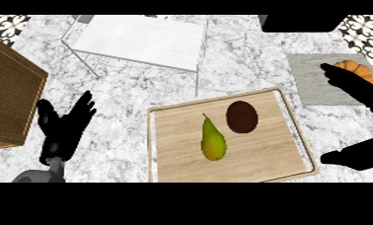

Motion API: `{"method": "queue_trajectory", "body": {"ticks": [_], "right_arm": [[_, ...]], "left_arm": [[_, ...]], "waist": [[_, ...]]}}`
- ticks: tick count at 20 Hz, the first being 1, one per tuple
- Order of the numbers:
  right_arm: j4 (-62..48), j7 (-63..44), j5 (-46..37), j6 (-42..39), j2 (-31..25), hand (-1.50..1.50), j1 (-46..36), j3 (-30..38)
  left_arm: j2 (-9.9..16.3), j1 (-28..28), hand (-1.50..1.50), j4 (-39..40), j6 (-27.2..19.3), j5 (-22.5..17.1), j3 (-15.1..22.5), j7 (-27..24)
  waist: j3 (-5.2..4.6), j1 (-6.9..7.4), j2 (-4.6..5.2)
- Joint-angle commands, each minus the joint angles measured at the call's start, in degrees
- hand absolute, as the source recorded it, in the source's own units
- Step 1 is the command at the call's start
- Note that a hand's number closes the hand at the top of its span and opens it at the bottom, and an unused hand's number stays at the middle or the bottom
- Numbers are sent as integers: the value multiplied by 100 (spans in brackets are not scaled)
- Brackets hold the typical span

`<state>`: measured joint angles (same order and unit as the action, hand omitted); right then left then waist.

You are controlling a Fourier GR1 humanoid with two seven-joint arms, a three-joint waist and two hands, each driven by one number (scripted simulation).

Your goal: Pick the cupcake from the tray and place it in the tiered shelf

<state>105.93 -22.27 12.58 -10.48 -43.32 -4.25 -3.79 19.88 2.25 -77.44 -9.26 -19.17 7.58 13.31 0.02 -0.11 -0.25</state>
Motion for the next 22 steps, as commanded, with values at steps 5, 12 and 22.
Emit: {"method": "queue_trajectory", "body": {"ticks": [5,12,22], "right_arm": [[959,-2942,-1207,1058,704,-150,-1241,-1252],[-127,-3668,-2249,831,1607,-150,-2097,-2056],[-73,-4278,-2549,39,1703,-150,-1877,-2126]], "left_arm": [[-88,297,0,223,94,68,-74,122],[-320,278,0,265,65,239,-65,98],[-161,327,0,333,307,295,-434,197]], "waist": [[-14,60,25],[-6,54,30],[-5,-5,19]]}}
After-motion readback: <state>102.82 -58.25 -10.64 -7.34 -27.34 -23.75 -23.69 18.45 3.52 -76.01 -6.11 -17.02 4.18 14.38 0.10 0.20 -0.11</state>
